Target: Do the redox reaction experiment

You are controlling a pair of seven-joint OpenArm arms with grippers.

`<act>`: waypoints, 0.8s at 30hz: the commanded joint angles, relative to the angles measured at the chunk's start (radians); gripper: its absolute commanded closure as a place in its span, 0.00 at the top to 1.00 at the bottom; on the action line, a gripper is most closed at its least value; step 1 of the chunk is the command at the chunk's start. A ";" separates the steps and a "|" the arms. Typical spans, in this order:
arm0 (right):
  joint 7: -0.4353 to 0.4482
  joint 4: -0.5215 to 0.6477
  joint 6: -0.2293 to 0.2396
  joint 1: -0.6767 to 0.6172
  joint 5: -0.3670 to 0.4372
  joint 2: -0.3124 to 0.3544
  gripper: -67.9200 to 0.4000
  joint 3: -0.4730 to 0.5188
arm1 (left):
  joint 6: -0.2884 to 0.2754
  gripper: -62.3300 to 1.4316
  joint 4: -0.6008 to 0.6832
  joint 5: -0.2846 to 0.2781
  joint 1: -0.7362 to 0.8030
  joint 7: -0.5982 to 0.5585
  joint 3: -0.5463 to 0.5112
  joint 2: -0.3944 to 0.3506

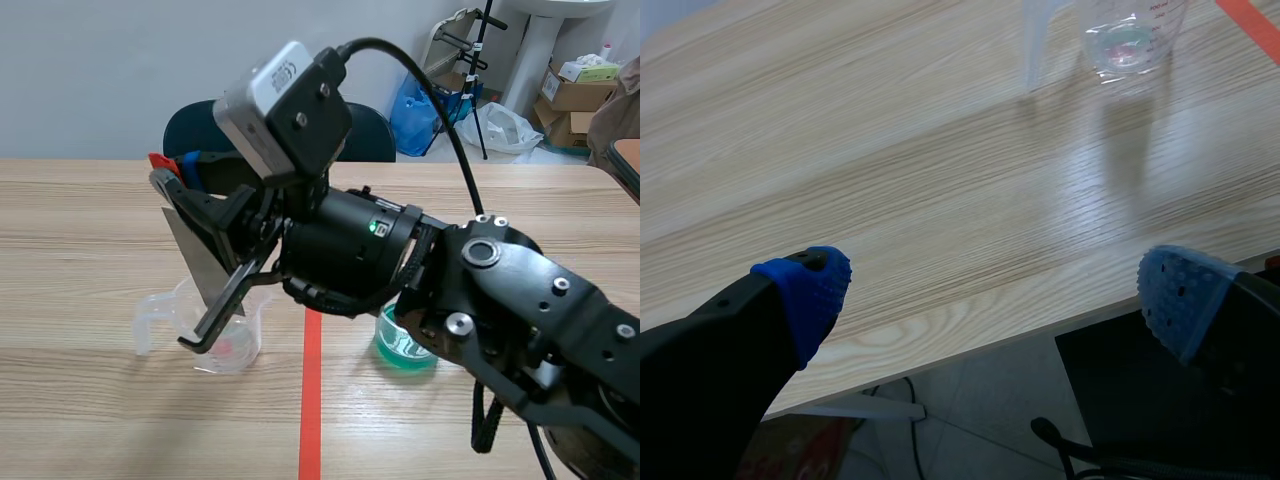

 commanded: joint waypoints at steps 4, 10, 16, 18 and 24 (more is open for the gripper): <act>-0.032 0.089 0.000 0.013 0.072 0.036 0.02 0.010 | -0.003 0.99 0.017 -0.006 0.001 -0.015 0.002 0.005; -0.100 0.172 0.000 0.013 0.144 0.070 0.02 0.022 | -0.003 0.99 0.017 -0.006 0.001 -0.015 0.002 0.005; -0.139 0.194 0.000 0.014 0.209 0.082 0.02 0.049 | -0.003 0.99 0.017 -0.006 0.001 -0.015 0.002 0.005; -0.165 0.194 0.000 0.019 0.231 0.082 0.02 0.049 | -0.003 0.99 0.017 -0.006 0.001 -0.015 0.002 0.005; -0.218 0.194 0.000 0.038 0.298 0.074 0.02 0.049 | -0.003 0.99 0.017 -0.006 0.001 -0.016 0.002 0.005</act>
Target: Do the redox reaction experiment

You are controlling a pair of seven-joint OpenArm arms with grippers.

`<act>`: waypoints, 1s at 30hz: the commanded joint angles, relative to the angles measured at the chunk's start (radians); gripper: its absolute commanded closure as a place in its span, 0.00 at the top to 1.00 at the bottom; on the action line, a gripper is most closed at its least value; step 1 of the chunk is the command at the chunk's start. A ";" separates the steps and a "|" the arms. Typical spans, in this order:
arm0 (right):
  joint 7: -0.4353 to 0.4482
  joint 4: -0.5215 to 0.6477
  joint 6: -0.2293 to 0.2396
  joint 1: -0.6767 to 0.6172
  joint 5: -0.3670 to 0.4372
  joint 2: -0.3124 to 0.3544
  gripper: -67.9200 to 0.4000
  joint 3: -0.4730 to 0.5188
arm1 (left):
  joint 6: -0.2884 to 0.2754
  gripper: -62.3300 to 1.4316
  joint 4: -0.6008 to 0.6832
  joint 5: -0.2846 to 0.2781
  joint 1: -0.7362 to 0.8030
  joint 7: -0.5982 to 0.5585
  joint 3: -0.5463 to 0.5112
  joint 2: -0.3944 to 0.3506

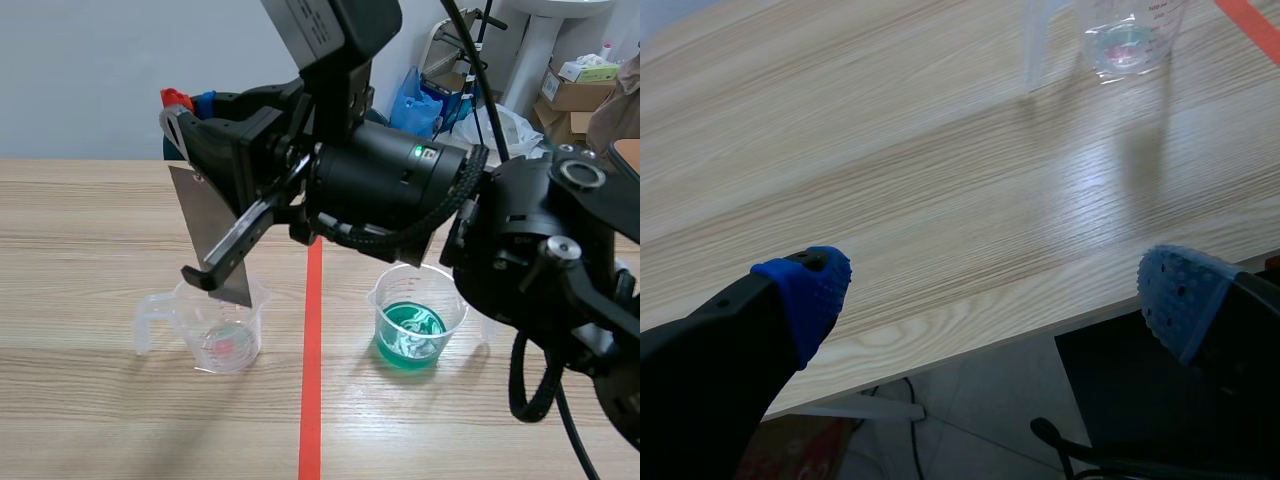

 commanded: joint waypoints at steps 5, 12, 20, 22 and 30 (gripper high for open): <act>-0.001 0.011 0.000 0.039 0.025 -0.005 0.02 0.004 | -0.002 0.99 0.017 -0.006 0.001 -0.016 0.002 0.005; -0.001 0.011 0.000 0.053 0.029 -0.005 0.02 0.004 | -0.002 0.99 0.017 -0.006 0.001 -0.018 0.002 0.005; -0.001 0.011 0.000 0.053 0.029 -0.005 0.02 0.004 | -0.002 0.99 0.017 -0.006 0.001 -0.018 0.002 0.005; -0.001 0.011 0.000 0.053 0.032 -0.005 0.02 0.004 | -0.002 0.99 0.017 -0.006 0.001 -0.018 0.002 0.005; 0.000 0.011 0.000 0.052 0.074 -0.005 0.02 0.004 | -0.002 0.99 0.017 -0.006 0.001 -0.018 0.002 0.005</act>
